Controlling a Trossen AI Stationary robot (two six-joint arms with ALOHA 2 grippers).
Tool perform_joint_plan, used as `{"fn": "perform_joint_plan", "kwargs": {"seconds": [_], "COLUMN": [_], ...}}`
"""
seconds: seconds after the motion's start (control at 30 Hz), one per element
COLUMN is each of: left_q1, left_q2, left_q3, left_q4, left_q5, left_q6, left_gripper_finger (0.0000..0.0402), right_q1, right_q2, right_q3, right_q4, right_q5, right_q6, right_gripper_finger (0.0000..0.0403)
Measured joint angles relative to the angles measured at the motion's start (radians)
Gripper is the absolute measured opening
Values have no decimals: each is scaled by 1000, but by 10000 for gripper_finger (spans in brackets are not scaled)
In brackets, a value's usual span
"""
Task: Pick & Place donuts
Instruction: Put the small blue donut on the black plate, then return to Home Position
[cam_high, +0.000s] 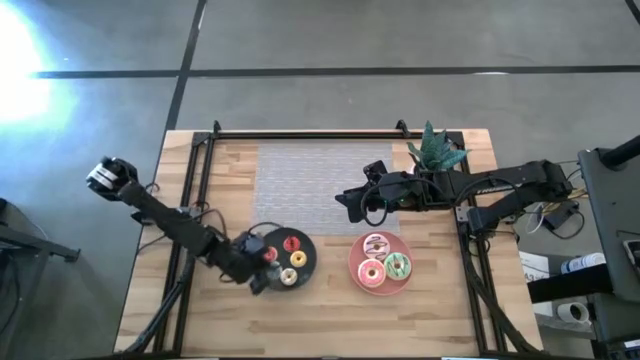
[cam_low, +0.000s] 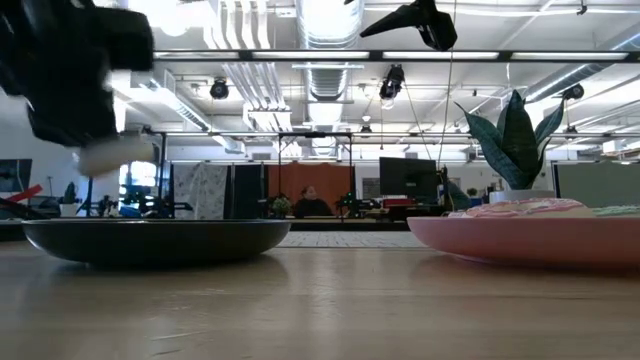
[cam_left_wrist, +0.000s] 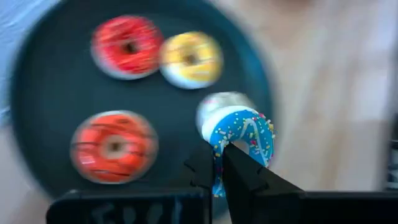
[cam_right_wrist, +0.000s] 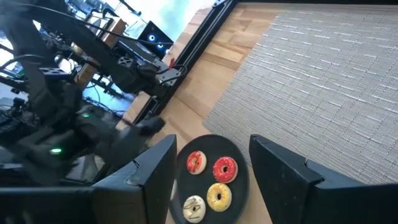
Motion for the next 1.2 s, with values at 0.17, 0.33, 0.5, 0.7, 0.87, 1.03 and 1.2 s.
{"fn": "perform_joint_plan", "kwargs": {"seconds": [0.17,0.33,0.5,0.7,0.87,1.03,1.2], "left_q1": [84,107,107,107,107,107,107], "left_q2": [56,110,136,91,43,-3,-73], "left_q3": [-18,-20,-9,37,79,128,161], "left_q4": [-24,-9,-11,-49,-174,-292,-288], "left_q5": [70,153,169,191,176,176,185], "left_q6": [23,23,-9,31,64,131,85], "left_gripper_finger": [1,10,59,100,103,103,103], "right_q1": [0,0,0,0,0,3,7], "right_q2": [0,0,0,0,0,-2,-6], "right_q3": [0,0,0,0,0,0,0], "right_q4": [0,-1,-3,-12,-30,-18,-45], "right_q5": [0,0,1,2,2,2,-12], "right_q6": [0,-4,-8,-12,-13,-103,-209], "right_gripper_finger": [194,194,194,194,194,194,194]}}
